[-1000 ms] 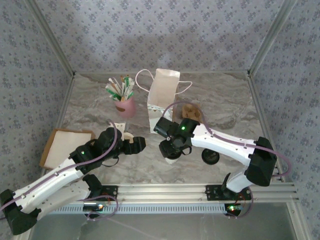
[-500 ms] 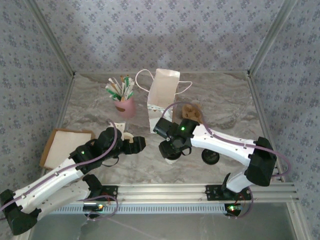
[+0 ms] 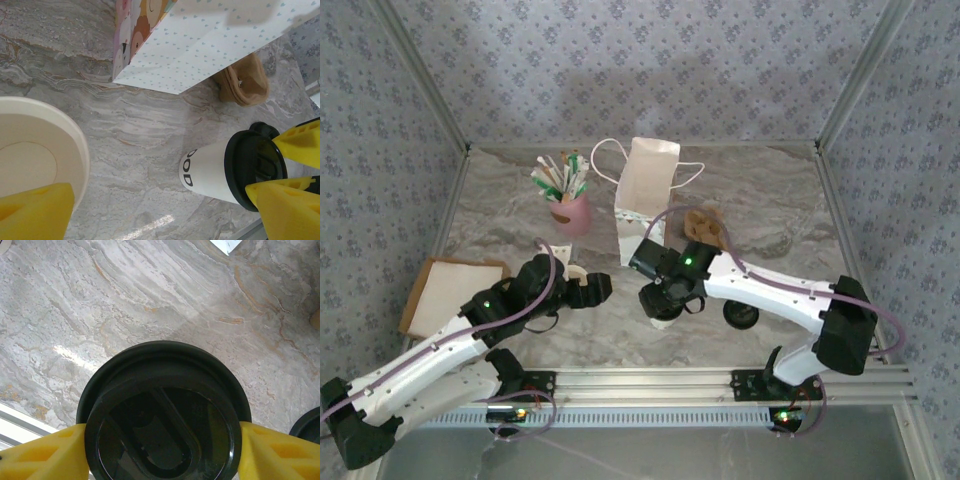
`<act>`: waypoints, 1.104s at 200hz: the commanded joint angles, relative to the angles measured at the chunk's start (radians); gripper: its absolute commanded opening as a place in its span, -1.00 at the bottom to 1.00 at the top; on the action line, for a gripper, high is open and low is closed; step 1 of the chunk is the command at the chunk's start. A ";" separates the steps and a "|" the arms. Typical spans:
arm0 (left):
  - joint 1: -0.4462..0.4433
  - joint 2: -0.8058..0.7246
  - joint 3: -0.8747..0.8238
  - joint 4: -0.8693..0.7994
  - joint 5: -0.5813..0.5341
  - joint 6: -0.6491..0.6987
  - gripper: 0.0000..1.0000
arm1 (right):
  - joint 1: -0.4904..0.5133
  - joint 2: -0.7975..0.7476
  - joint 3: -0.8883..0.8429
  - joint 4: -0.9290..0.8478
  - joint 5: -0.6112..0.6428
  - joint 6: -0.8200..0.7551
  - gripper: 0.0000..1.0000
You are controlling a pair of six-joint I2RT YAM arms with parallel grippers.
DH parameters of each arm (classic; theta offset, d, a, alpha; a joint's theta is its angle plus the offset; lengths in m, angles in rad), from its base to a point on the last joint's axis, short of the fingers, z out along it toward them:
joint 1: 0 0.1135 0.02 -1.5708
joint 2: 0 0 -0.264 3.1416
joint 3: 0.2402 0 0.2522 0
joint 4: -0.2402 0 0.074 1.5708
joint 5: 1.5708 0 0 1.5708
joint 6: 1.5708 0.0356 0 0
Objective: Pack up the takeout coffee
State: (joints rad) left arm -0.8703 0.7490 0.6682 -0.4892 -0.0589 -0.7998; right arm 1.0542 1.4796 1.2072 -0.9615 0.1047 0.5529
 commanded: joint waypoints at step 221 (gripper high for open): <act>0.005 0.027 0.007 0.041 0.033 -0.018 0.87 | 0.081 0.036 -0.234 0.089 -0.060 0.174 0.36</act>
State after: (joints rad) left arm -0.8703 0.7753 0.6682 -0.4683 -0.0395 -0.8059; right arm 1.1122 1.4200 1.0817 -0.8295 0.1837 0.6685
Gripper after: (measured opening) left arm 0.937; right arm 0.682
